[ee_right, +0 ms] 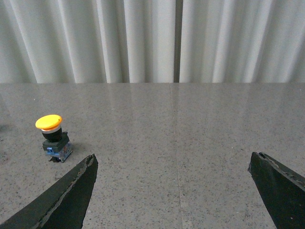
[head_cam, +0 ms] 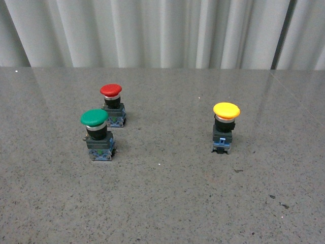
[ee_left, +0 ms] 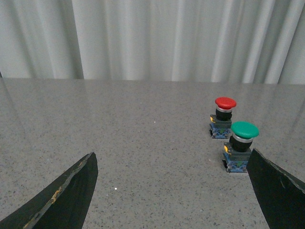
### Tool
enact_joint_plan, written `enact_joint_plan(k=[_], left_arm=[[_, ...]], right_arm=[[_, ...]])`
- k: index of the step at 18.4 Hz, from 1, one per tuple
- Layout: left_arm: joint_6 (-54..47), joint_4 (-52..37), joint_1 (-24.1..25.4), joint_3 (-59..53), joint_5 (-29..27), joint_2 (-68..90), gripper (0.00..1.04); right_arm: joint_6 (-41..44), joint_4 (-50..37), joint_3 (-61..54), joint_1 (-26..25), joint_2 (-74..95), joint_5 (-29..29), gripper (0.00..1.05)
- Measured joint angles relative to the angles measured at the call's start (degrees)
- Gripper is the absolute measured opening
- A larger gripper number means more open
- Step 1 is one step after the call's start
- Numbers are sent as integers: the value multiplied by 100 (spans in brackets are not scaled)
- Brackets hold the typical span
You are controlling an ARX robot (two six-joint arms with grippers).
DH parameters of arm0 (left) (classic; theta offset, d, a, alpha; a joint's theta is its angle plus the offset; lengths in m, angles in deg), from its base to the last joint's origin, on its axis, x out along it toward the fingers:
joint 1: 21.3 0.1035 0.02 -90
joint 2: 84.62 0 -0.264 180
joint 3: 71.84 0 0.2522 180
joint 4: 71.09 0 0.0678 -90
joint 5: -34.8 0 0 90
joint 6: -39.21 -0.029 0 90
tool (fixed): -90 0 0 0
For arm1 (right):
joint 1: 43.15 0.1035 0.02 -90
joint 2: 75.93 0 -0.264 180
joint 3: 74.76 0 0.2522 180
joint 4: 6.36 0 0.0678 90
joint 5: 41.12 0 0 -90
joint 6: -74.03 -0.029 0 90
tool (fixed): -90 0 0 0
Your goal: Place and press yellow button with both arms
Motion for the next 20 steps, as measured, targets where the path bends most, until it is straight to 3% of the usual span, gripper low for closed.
enact_joint_plan(k=[1,2,3,4,5,8,10,14,16,17,19,20], left_arm=[[0,0,0,0,0,0,98],[0,-4,0,0,9,0,98],[2,-4,0,2,-4,0,98],[0,0,0,0,0,0,98],[2,-2,0,0,0,0,98],[0,-2,0,0,2,0,98],[0,-2,0,0,0,0,98],[0,-2,0,0,2,0,98],[2,-2,0,0,2,0,98],[0,-2,0,0,2,0,98],[2,-2,0,0,2,0,98],[0,-2,0,0,2,0,98]], right_arm=[[-94,238,57,-105,63,317,98],[-396,476,247,-627,654,1429,98],[-765,72,426,-876,1346,2061,98],[-940,-496,616,-737,1860,2575,98],[-1049,-1222,968,-435,2509,2640,98],[-970,-2933,1882,667,4592,1987,98],[-717,-3595,2546,1276,5921,1646,98],[-310,-3429,4199,2297,8572,1091,98],[-251,-3338,4358,2385,8806,981,98],[-197,-3309,4470,2444,8972,894,94],[-118,-3220,4623,2428,9239,876,71],[-111,-3209,4647,2406,9289,870,65]])
